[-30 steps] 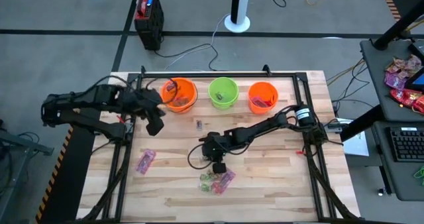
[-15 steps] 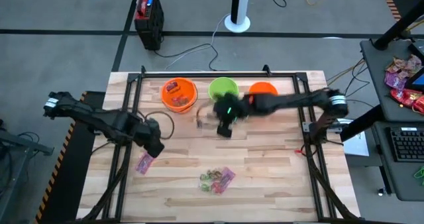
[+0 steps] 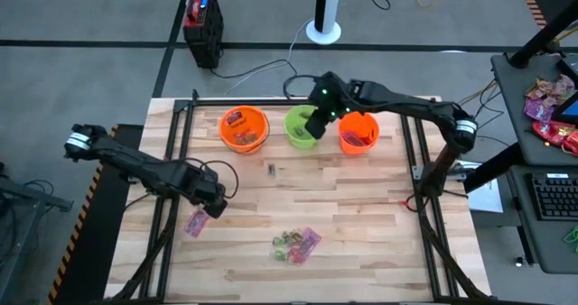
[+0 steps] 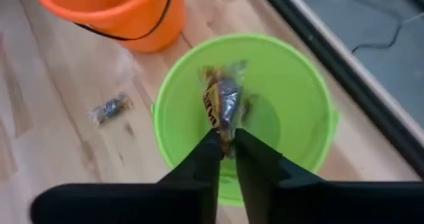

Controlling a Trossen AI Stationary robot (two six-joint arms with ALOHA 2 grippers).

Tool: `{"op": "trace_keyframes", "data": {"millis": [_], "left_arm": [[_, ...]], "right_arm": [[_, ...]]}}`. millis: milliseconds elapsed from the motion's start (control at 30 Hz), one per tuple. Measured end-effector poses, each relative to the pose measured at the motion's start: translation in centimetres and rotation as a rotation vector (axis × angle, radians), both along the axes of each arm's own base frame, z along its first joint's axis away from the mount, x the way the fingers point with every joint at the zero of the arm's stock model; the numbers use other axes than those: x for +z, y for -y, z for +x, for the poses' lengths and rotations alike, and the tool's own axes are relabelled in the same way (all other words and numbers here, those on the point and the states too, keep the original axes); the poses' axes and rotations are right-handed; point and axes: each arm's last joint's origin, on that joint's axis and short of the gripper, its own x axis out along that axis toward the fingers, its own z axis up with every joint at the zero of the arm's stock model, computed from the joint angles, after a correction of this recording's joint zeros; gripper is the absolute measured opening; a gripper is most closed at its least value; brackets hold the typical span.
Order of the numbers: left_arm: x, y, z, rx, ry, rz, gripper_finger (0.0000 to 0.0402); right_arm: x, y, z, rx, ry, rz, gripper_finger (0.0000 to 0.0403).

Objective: Sort candy by brand, put in halloween buckets
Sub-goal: Put the black candy into the green bucket, then put the red candy into the left orange bucket

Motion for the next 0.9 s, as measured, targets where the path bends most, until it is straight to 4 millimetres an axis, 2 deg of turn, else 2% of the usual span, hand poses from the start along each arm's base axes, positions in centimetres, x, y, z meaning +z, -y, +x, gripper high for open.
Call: {"op": "trace_keyframes", "data": {"millis": [167, 433, 767, 900], "left_arm": [[-0.7, 0.3, 0.6, -0.001, -0.014, -0.011, 0.0220], [-1.6, 1.2, 1.1, -0.042, -0.069, -0.028, 0.0208], [-4.3, 1.7, 1.1, -0.045, -0.225, 0.010, 0.0202], [-5.3, 1.8, 1.3, -0.061, -0.221, 0.003, 0.0173]], "right_arm": [[-1.6, 1.2, 0.2, -0.024, -0.037, 0.062, 0.0095], [-0.6, 1.0, -0.2, -0.012, -0.005, 0.051, 0.0159], [0.1, -0.6, 0.1, 0.033, 0.012, 0.041, 0.0168], [0.1, -1.2, 0.3, 0.050, 0.012, 0.042, 0.0164]]}}
